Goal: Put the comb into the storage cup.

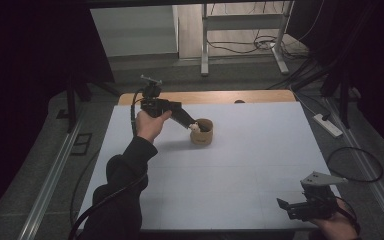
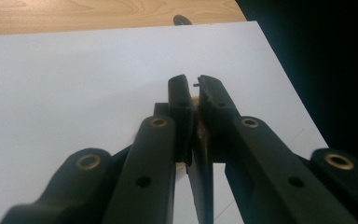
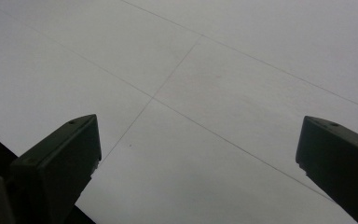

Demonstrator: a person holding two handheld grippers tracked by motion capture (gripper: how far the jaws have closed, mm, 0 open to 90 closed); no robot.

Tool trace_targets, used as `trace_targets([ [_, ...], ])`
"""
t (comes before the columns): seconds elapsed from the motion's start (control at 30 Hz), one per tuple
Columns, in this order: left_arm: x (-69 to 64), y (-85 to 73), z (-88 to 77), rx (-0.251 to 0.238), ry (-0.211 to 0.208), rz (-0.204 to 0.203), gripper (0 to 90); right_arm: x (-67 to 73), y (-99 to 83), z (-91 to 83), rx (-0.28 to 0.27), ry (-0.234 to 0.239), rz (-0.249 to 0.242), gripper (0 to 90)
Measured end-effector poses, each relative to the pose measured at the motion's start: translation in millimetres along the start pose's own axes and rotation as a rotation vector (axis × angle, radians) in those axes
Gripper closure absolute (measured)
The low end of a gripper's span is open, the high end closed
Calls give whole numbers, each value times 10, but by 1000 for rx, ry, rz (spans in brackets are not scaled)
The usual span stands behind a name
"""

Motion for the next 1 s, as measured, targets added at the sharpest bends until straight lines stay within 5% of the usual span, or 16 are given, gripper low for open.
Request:
trace_targets([
  [0.47,48,-6,6,-29,-15,-14,819,5,-1,4,4,1,-3,0],
  [1.0,73,-12,19,-48,48,26,655,7,-2,5,5,1,-4,0],
])
Point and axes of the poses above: each handheld gripper's, and its own axes: z roughly forward along the jaws, y roughly out of its top, x roughly to its left, the point moved 8 cm from there along z, roughly forward along the jaws, and after that the axes turned 5 degrees about y, right-handed, at the moved point
